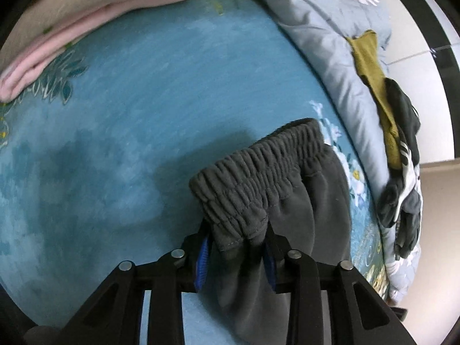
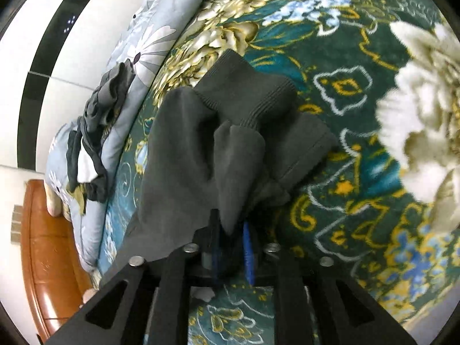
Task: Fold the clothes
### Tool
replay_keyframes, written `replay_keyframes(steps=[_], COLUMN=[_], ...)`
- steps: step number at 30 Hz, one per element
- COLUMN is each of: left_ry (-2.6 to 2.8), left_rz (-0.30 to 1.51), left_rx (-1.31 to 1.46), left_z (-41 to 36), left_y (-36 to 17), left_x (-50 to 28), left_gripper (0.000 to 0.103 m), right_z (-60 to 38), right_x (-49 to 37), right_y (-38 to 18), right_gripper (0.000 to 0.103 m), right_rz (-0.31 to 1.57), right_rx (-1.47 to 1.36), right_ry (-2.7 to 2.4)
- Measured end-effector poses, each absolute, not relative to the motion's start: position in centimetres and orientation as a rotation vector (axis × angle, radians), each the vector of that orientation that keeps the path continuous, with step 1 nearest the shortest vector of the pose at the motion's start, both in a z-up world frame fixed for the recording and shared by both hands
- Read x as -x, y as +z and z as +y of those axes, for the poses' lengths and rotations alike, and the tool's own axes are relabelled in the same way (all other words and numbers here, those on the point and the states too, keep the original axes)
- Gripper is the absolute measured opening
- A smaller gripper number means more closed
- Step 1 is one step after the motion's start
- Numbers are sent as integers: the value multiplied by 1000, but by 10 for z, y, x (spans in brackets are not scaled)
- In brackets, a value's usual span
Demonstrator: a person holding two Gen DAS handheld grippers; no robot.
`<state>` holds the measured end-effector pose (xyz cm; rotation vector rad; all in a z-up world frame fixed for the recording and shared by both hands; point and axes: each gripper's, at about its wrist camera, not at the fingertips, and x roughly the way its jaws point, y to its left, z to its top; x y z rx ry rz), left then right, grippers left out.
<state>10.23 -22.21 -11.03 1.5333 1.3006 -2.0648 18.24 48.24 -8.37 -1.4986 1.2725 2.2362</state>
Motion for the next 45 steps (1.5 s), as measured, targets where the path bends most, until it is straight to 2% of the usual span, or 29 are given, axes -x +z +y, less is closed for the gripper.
replay_keyframes(steps=[5,7,10,13,15,17,20,22,24,29,33,35,36,37,42,45], left_ry=[-2036,-2064,-2127,-2153,-2137,-2121,-2177,-2270,-2362,-2497,-2501,-2497,-2497,-2493,-2443,-2408], left_rz=[1434,1457,1390,1386,1442,1492,1485,1469,1412,1049,900,830,806,810,930,1030], left_rx=[-1435,-1388,-1301,-1223,-1193,-1167,-1164,-1225,-1301,-1489,-1637,-1681,-1691,-1690,-1655,-1622], left_z=[-231,-231,-235,-249,-257,-259,-252,-239,-223,-173,-143,-133,-129,-130,-145,-157], left_y=[-109,-104,-88,-80,-79,-81,-73,-66,-59,-47,-54,-56,-56,-56,-60,-63], left_x=[-113,-116,-123,-140,-148,-146,-147,-144,-138,-121,-116,-116,-116,-116,-119,-123], left_gripper=[40,43,50,55,57,57,60,61,61,61,61,61,61,61,61,61], right_z=[507,520,534,545,546,545,544,536,533,526,526,528,528,528,519,517], right_x=[-209,-211,-205,-207,-214,-215,-217,-211,-206,-193,-181,-175,-171,-167,-148,-148], right_y=[-66,-64,-75,-93,-97,-99,-100,-92,-86,-73,-85,-95,-96,-97,-79,-58], right_gripper=[31,34,40,41,53,61,61,61,61,61,61,57,49,45,18,13], right_rz=[1215,1246,1350,1430,1489,1508,1536,1459,1421,1322,1317,1327,1323,1321,1217,1237], right_rx=[1387,1336,1291,1247,1190,1176,1155,1171,1176,1189,1239,1270,1255,1254,1288,1254], right_ry=[2288,2272,2208,2080,2048,2055,2065,2105,2140,2227,2200,2171,2170,2169,2212,2277])
